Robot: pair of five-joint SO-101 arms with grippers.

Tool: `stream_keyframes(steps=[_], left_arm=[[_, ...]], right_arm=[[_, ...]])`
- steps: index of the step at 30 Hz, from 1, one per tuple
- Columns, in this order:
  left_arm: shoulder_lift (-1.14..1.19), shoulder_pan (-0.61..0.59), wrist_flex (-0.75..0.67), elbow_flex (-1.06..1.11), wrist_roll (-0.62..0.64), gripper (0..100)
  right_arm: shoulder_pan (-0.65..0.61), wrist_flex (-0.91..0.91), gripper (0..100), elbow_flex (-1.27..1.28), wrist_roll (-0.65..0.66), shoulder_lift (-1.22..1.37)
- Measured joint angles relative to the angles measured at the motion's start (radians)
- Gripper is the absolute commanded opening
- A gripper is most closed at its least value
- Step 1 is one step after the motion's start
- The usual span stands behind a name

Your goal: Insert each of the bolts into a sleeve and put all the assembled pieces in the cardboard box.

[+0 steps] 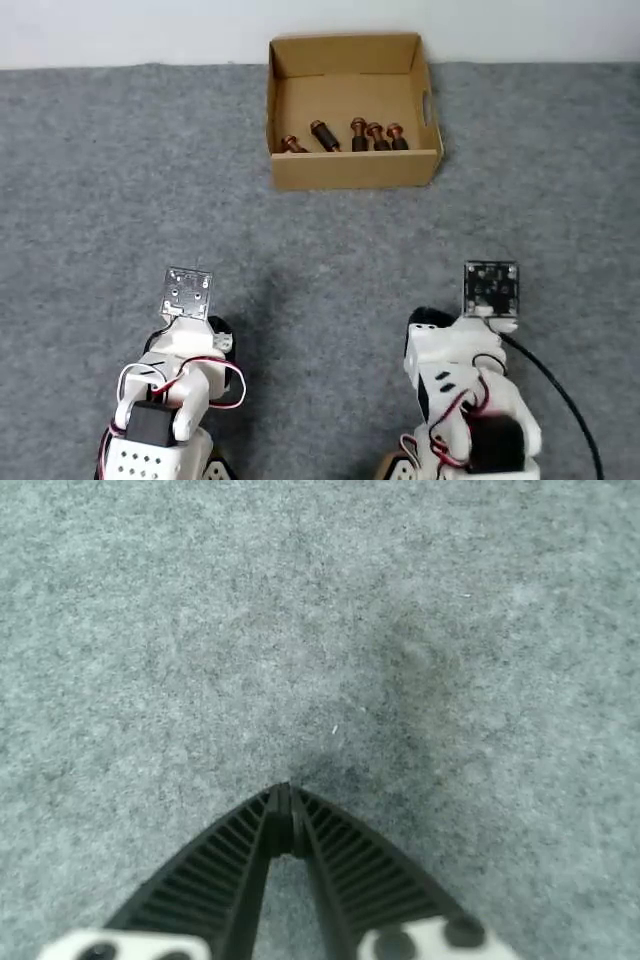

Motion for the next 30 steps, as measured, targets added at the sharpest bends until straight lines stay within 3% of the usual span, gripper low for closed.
stream_keyframes(steps=[12, 23, 30], left_arm=[[0.000, 0.000, 0.000, 0.000, 0.000, 1], [0.000, 0.000, 0.000, 0.000, 0.000, 1], [0.000, 0.000, 0.000, 0.000, 0.000, 1]], right_arm=[[0.144, -0.058, 0.9, 0.261, 0.000, -0.038], [0.158, -0.106, 0.9, 0.350, 0.000, -0.046], [0.158, -0.021, 0.9, 0.350, 0.000, -0.046]])
